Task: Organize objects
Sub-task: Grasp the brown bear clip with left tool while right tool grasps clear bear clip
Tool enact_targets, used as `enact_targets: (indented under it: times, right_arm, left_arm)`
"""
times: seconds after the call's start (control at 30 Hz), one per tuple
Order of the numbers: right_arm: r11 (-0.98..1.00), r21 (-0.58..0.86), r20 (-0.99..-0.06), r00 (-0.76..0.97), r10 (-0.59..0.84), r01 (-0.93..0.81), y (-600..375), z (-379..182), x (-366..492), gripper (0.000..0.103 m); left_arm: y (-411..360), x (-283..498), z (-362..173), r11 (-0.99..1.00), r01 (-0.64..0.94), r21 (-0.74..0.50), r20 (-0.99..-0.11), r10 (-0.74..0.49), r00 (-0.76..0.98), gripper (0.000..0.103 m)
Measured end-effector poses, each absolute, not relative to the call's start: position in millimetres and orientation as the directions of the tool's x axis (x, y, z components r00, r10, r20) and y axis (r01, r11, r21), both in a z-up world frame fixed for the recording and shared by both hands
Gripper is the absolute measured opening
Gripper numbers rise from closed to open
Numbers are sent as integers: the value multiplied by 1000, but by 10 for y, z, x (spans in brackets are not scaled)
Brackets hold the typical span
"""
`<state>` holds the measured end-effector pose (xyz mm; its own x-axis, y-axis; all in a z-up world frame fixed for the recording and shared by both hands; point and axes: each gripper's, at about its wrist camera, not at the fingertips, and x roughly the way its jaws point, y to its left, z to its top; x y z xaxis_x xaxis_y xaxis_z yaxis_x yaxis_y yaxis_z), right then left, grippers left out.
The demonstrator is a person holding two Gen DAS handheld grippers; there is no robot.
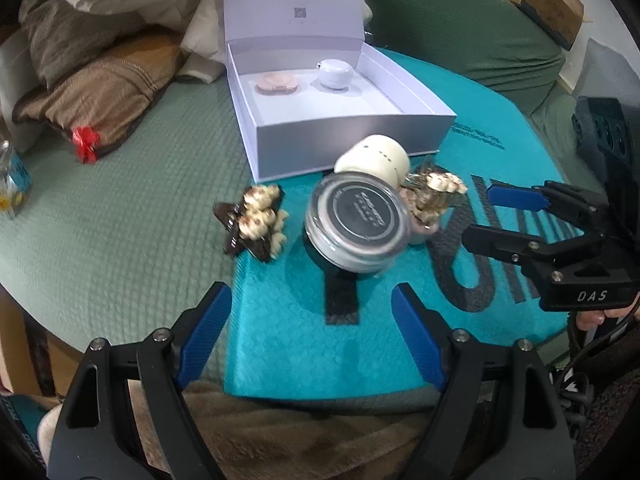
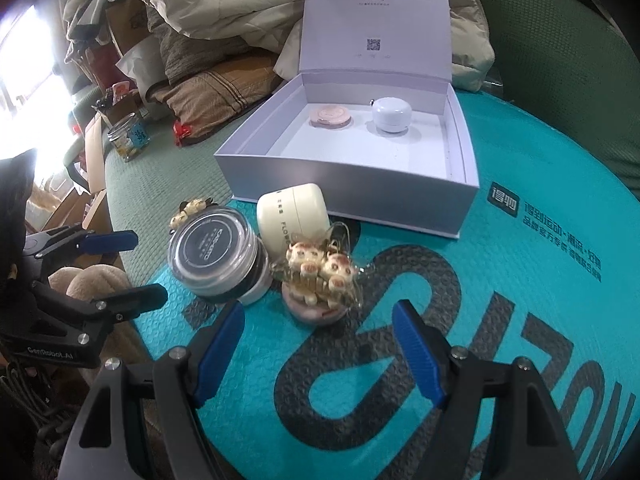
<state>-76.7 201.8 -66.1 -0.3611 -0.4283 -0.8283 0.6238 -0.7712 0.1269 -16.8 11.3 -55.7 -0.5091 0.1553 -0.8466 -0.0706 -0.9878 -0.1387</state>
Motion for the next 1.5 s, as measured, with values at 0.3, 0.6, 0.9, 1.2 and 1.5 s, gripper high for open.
enact_targets:
  times: [0.3, 0.6, 0.9, 1.2, 1.5]
  right_arm:
    - [-756, 137, -828, -345, -442, 640, 1864, -767, -902, 77]
    - [-745, 142, -827, -335, -451, 652, 1794, -824, -981, 77]
    - [-739, 147, -823, -333, -460, 657, 1801, -847, -1011, 65]
    - [-744, 145, -830, -329, -451, 652, 1789, -893, -1041, 64]
    - [-758, 137, -826, -349, -443, 637, 1848, -830, -1024, 64]
  left_arm:
    - [-83, -328, -698, -994, -29, -104, -863, 105, -494, 81]
    - [-231, -484, -742, -995, -12, -100, -862, 93, -498, 81]
    - [-203, -675, -846, -994, -18, -107, -868, 102, -486, 81]
    - [-181, -784, -932, -991, -38, -129, -865, 131, -484, 65]
    - [-74, -790, -992, -989, -76, -130, -872, 150, -466, 37]
